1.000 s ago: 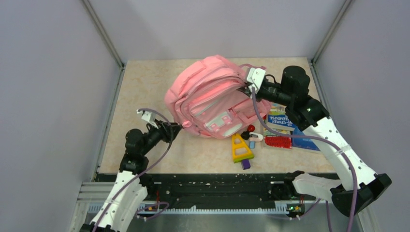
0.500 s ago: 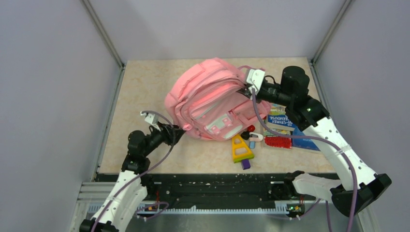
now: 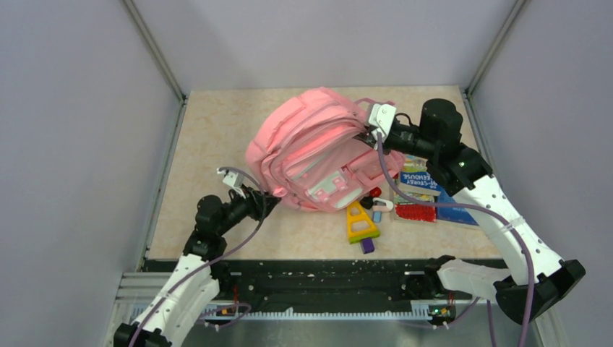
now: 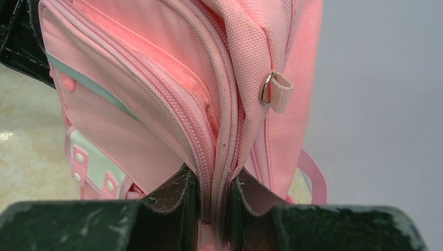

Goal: Pack the student bag
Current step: Unzip the student bag at the center of the board.

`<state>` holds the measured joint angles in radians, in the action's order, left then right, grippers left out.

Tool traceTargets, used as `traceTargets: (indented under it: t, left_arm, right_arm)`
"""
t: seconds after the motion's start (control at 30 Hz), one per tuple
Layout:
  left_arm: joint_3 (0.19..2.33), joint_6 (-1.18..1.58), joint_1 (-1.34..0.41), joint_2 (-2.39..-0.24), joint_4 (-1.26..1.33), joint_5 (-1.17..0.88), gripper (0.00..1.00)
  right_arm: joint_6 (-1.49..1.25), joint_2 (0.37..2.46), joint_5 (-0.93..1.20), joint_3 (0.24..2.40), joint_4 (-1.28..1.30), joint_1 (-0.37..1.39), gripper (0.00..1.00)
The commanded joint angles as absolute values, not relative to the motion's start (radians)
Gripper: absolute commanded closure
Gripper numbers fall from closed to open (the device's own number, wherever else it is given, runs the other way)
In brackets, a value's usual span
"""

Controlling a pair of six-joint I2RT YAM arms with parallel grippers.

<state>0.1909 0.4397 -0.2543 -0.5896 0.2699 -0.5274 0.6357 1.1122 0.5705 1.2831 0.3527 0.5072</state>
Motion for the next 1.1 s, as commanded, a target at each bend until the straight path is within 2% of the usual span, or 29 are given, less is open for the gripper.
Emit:
traceTargets:
  t: [0.0,0.23,0.37,0.5,0.6,0.77,0.97,1.07]
  left_arm:
    - [0.197,0.436,-0.264,-0.540,0.244,-0.479,0.60]
    - [0.226,0.462,-0.268,-0.490,0.138,-0.440,0.78]
    - [0.268,0.480,-0.273,-0.467,0.060,-0.435,0.85]
    - [0.371,0.477,-0.275,-0.453,-0.082,-0.401,0.94]
    - [0.454,0.469,-0.275,-0.453,-0.162,-0.392,1.00]
    - [0.539,0.451,-0.275,-0.446,-0.248,-0.432,1.00]
    - [0.574,0.436,-0.275,-0.402,-0.315,-0.443,1.00]
    - [0.578,0.419,-0.275,-0.383,-0.358,-0.429,1.00]
  right_arm:
    - [0.638,1.076,0.624,1.364,0.140,0.504,1.00]
    - [0.641,1.085,0.614,1.362,0.138,0.503,1.00]
    - [0.646,1.088,0.589,1.358,0.137,0.503,1.00]
    - [0.640,1.092,0.581,1.329,0.086,0.503,1.00]
    - [0.602,1.097,0.595,1.252,-0.069,0.503,1.00]
    - [0.480,1.154,0.616,1.108,-0.445,0.506,1.00]
    - [0.367,1.320,0.525,1.048,-0.764,0.515,1.00]
    - [0.316,1.393,0.450,1.006,-0.934,0.516,0.86]
